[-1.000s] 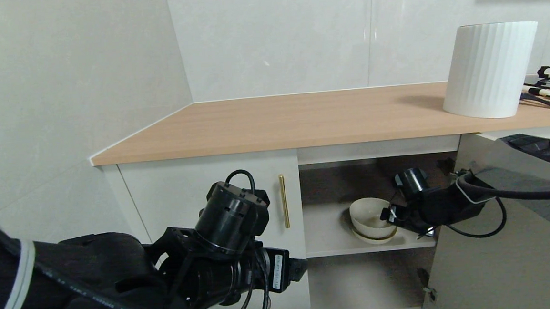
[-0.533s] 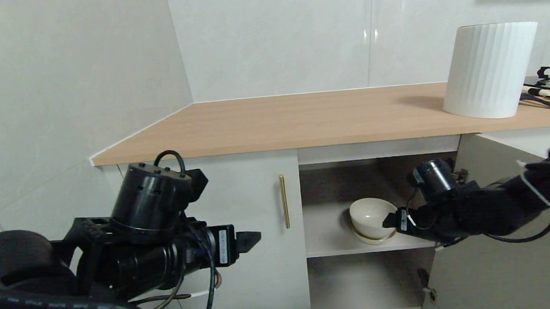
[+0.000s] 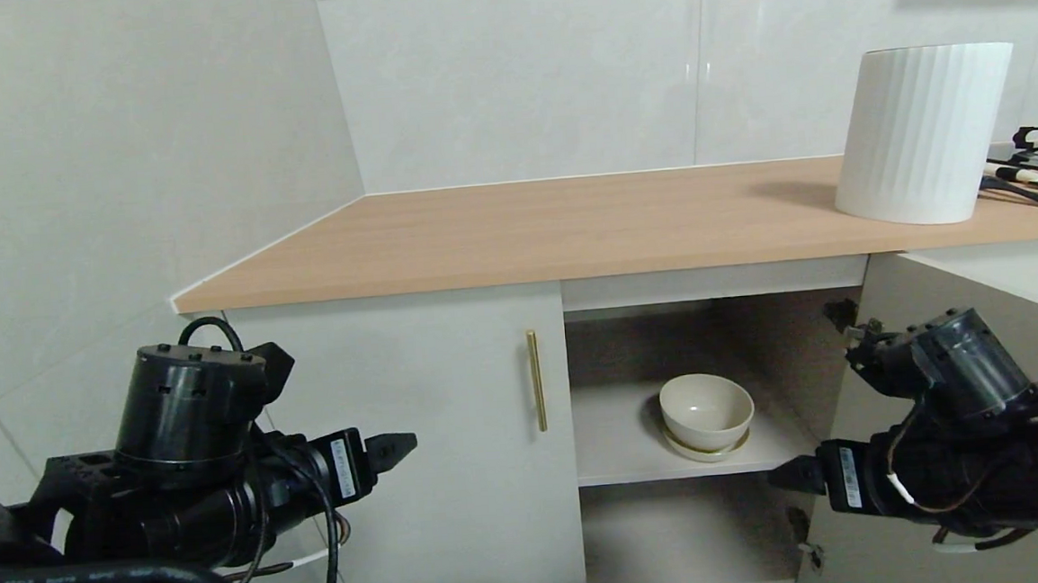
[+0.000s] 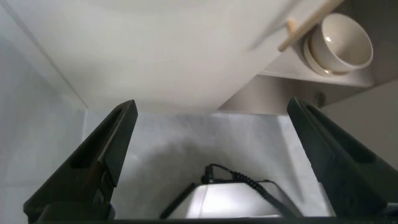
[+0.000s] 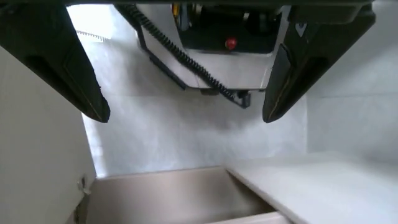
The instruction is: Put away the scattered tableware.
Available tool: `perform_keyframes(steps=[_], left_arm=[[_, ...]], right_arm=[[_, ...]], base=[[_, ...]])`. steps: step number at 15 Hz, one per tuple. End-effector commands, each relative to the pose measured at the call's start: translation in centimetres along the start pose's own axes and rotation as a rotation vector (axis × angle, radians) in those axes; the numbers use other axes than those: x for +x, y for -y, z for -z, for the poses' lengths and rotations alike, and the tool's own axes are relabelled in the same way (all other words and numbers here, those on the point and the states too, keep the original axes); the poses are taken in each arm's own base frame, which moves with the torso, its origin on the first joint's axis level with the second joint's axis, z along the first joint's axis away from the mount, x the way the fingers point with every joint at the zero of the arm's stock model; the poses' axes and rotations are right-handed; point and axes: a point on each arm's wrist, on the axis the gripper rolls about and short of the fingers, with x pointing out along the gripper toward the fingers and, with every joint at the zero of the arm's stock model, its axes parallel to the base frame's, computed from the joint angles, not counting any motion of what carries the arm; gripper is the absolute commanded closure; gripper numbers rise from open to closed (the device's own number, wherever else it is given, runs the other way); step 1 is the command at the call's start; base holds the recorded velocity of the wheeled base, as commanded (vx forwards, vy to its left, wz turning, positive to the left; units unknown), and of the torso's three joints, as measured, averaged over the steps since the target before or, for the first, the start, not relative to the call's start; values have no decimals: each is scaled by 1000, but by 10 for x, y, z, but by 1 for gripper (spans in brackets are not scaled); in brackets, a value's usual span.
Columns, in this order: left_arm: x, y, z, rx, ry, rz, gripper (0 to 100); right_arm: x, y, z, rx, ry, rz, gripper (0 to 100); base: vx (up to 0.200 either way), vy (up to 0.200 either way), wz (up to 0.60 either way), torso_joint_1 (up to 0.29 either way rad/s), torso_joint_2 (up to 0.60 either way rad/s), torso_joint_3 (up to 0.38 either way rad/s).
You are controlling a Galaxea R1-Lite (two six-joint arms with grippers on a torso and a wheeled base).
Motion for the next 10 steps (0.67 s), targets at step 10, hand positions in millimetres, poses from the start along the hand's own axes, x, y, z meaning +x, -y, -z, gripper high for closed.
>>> perform_keyframes(steps=[10], left_arm=[[-35,8,12,155,-3,196,0]], right_arm=[[-48,-7,15,-56,93,-134,0]], base=[[-40,0,0,0,0,1]])
